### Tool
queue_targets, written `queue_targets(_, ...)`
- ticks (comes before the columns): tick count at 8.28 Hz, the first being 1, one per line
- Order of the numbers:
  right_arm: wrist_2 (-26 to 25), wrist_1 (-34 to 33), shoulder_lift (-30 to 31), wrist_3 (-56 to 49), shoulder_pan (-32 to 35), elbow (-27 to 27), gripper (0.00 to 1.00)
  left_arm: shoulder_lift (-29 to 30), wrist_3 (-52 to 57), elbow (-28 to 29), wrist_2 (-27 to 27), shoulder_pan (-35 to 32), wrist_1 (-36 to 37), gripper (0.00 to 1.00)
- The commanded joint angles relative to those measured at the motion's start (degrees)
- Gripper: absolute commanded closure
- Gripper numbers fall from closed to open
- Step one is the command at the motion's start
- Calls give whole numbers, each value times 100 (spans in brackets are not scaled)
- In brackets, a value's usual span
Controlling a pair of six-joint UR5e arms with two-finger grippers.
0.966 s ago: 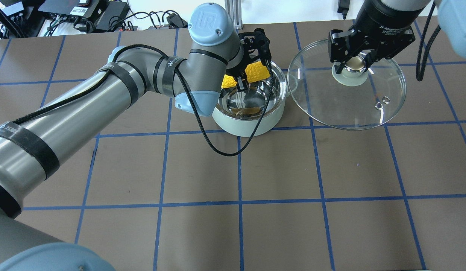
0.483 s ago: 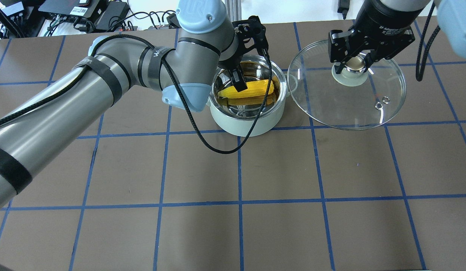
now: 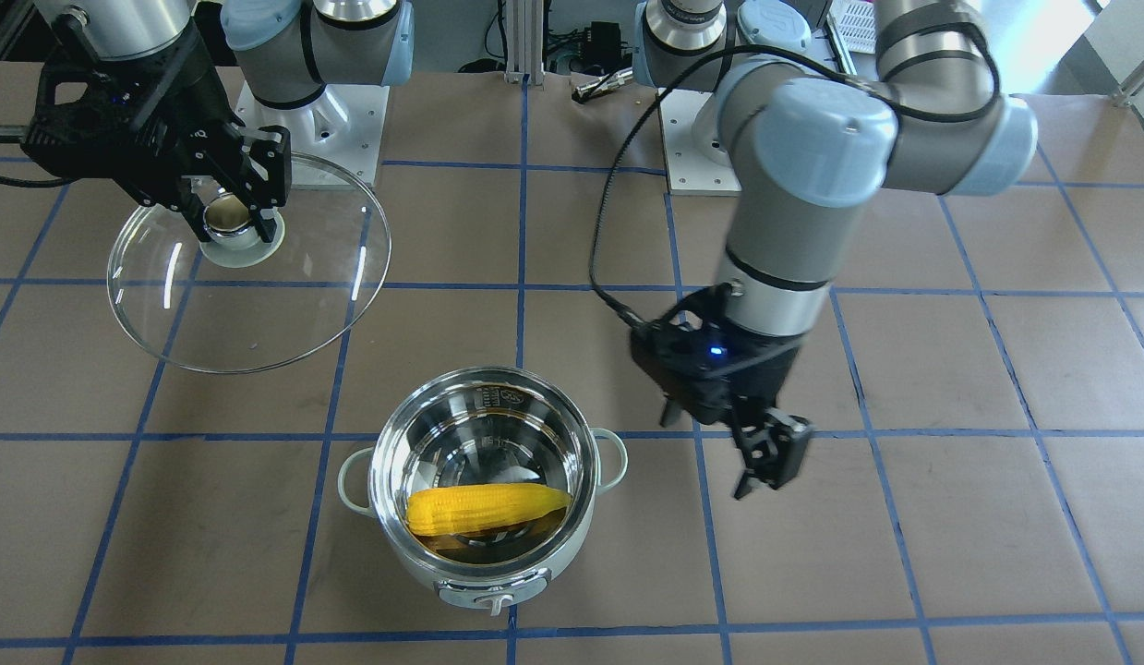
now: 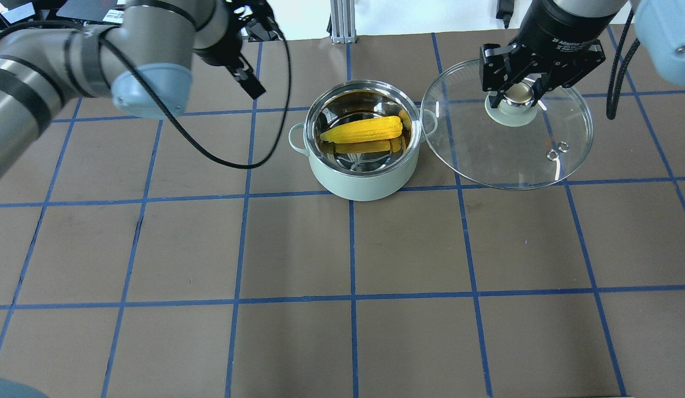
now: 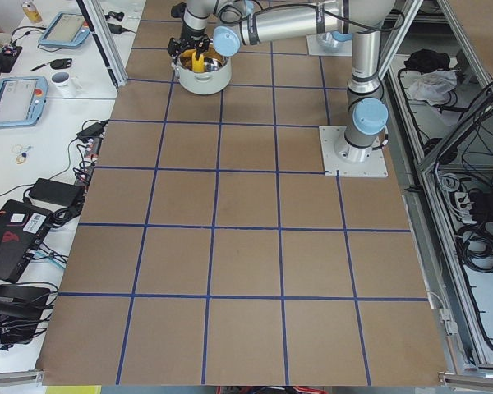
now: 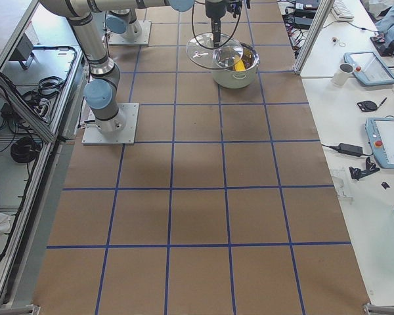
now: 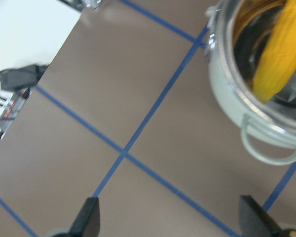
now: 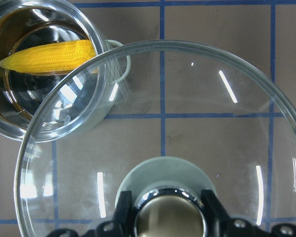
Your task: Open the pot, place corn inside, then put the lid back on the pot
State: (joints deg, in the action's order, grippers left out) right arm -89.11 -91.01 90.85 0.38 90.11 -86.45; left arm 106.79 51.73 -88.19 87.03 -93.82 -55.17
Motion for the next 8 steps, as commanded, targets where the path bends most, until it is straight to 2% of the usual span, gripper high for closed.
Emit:
queue_targets(1,-9,-267,-303,451,129,153,75,-114,-1009,-14,-283,1540,-396,0)
queue_targets(2,-27,-477,-540,645,443,285,75,-123,-1686,-14,-257,1560,-676,0)
queue_targets(4,-176,-1047,-1276,1679,1146,697,75,-228,-3398,-23,285,1517,-1020,0)
queue_targets(5,-176,-1477,-1646,2163,1497,804,75,-342,-4242,-23,279,1473,-1274,0)
queue_targets(7,-168,-2198,-2174,2624,1799,840,75,-684,-5231,-23,323,1245,-2150,0)
queue_targets(8,-159,-2237,-2281,2616,1800,840,75,-790,-5774,-31,288,1157,-2547,0)
